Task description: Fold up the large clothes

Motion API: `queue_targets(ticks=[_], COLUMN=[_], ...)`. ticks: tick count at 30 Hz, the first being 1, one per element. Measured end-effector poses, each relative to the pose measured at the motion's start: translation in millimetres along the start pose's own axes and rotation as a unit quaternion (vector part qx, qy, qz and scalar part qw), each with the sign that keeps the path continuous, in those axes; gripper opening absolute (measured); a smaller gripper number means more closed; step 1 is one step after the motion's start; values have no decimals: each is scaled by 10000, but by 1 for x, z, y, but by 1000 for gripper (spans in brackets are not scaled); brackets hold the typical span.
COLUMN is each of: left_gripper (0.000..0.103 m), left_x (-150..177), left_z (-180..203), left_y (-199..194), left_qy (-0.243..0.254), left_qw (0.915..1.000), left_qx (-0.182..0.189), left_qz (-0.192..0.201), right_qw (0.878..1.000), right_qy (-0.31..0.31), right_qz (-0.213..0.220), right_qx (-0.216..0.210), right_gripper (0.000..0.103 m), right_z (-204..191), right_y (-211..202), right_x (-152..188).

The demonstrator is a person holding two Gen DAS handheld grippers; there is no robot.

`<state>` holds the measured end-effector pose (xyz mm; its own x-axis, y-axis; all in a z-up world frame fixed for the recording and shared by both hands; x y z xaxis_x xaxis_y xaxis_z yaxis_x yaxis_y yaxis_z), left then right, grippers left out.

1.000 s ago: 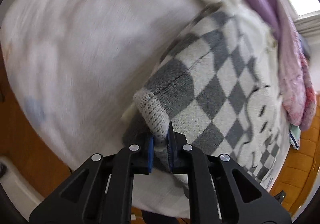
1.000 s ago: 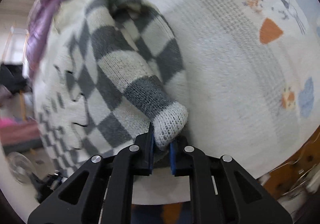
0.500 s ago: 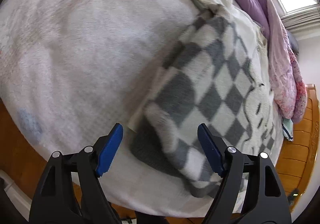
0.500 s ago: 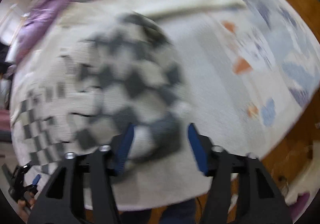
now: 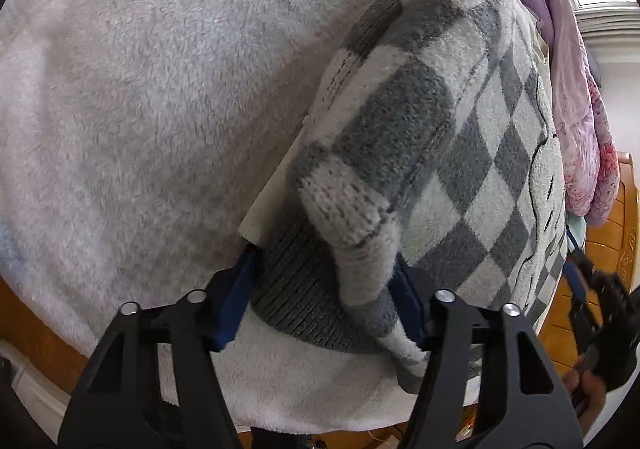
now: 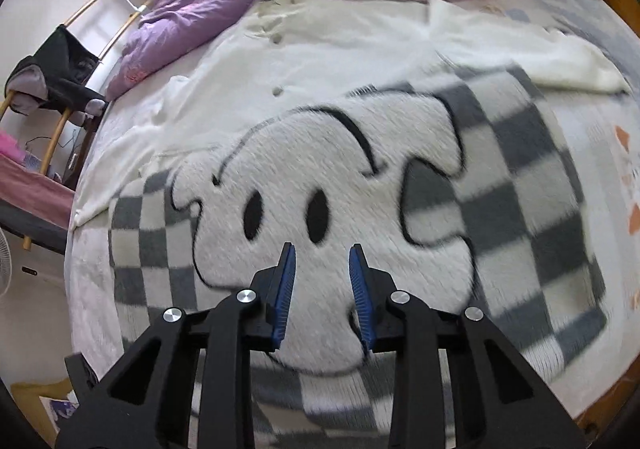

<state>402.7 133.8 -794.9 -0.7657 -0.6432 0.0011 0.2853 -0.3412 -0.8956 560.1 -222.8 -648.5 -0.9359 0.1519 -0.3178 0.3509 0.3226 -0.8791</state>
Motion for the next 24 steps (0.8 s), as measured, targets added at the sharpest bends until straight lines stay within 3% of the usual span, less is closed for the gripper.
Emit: queue_targets(ticks=[2, 5, 7, 9, 14, 17, 19, 22, 24], left_gripper=[42, 27, 25, 24, 23, 22, 21, 21, 20], left_x=[1, 3, 4, 5, 9, 12, 14, 17, 18], left_z=[2, 10, 15, 17, 28, 39, 47, 65, 78], left_y=[0, -3, -8, -14, -40, -53, -60, -74, -83], left_qy=[108, 240, 298, 264, 292, 325, 342, 505, 615], left_qw=[9999, 9997, 9994, 9995, 9989, 9982, 9976, 9959, 9945], left_qx=[-114, -73, -80, -30, 121, 240, 320, 442, 493], left_qz=[-9, 78, 152, 197, 340, 433, 510, 608, 685], right_qw=[9999, 9999, 9982, 9985, 9964, 9923, 9877, 9882, 9892], right_qy=[-19, -163, -226, -191, -99, -213, -255, -95, -321], right_qz=[80, 7, -416, -440, -833, -1174, -1535, -1490, -1369], right_qx=[-69, 46, 356, 276, -124, -324, -147, -334, -422], right_gripper=[26, 18, 6, 0, 0, 0, 1, 0, 5], right_z=[-2, -5, 3, 13, 16, 15, 24, 34, 27], right_y=[8, 32, 67, 85, 62, 47, 56, 62, 51], right_x=[-9, -14, -11, -6, 2, 35, 61, 68, 66])
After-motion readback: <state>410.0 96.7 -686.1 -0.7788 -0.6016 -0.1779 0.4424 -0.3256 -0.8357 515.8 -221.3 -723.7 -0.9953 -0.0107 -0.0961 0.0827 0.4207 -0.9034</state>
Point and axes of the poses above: each gripper's, at about its wrist camera, not at the fingertips, and y roughly the way its jaws point, z to its right, x to its underside, the point moved 2 cm from there along y, roughly the way its jaws point, and after that the axes turned 7 degrees about y, right-handed, at the moved point
